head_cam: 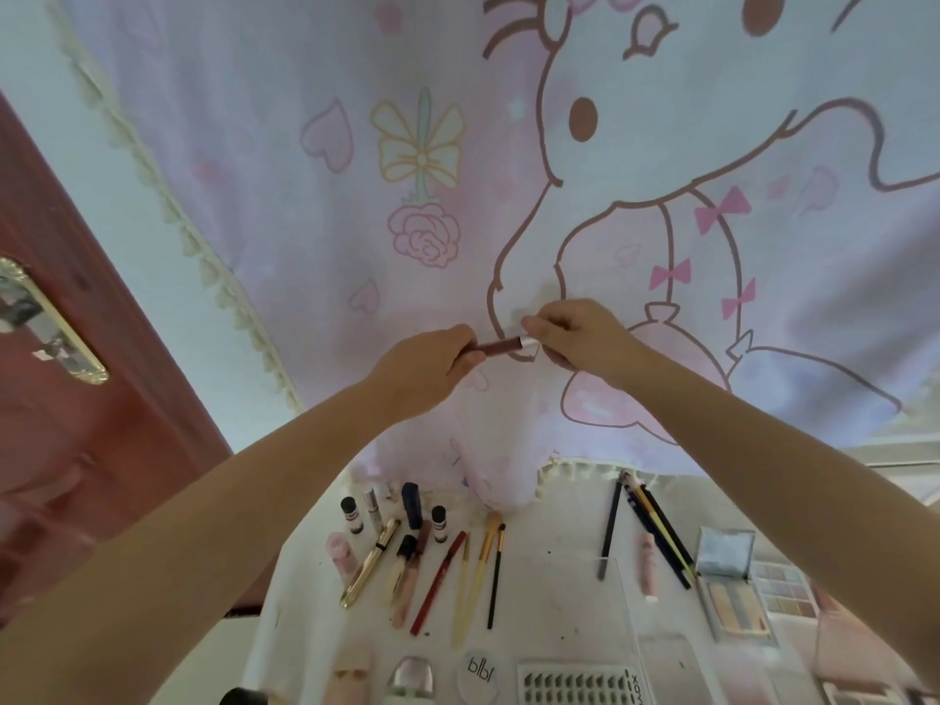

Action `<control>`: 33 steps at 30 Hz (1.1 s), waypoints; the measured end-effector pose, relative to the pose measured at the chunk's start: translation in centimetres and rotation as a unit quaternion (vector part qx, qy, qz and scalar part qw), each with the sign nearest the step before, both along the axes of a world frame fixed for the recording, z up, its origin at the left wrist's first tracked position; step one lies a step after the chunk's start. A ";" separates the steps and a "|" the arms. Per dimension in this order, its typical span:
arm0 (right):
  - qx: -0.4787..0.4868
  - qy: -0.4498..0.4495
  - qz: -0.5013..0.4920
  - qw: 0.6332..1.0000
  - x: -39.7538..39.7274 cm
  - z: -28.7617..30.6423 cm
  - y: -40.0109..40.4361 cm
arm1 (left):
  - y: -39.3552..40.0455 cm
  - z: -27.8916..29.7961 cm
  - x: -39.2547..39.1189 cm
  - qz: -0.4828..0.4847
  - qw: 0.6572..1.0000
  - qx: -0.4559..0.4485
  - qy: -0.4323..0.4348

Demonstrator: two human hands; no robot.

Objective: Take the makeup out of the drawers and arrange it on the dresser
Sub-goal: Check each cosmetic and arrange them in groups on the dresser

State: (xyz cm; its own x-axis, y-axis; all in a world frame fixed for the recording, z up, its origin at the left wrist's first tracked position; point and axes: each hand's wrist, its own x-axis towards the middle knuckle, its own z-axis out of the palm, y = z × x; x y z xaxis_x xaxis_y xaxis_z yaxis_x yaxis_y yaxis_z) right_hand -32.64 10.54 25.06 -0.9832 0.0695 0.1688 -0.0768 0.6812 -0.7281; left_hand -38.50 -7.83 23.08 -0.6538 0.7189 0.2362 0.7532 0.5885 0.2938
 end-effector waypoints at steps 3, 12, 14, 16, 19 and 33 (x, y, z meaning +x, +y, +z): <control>-0.211 0.090 0.002 0.973 0.4 0.1 -0.5 | 0.0 -0.1 0.0 0.004 0.997 0.081 -0.017; -0.118 -0.038 0.029 0.992 1.1 0.0 0.0 | -0.5 -0.5 0.3 0.005 0.998 0.060 0.017; -0.159 -0.012 0.058 0.985 1.1 -0.3 0.3 | -0.7 -0.8 0.3 0.007 0.998 0.067 0.009; -0.205 -0.015 0.084 0.975 1.0 -0.5 0.6 | -1.0 -0.8 0.2 0.011 0.998 0.062 0.001; -0.248 -0.088 0.070 0.962 0.8 -0.3 0.4 | -1.2 -0.6 0.1 0.006 0.999 0.043 0.006; -0.178 -0.087 0.035 0.980 0.2 2.2 -0.4 | -2.4 2.2 -0.5 0.010 0.997 0.064 0.041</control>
State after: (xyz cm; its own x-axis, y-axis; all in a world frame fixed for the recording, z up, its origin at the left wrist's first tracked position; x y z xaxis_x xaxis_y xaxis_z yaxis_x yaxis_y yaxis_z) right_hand -32.41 10.13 27.22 -0.9994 0.0258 -0.0239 0.0319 0.3801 -0.9244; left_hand -38.98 -10.27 25.25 -0.6430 0.6656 0.3788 0.7658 0.5658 0.3058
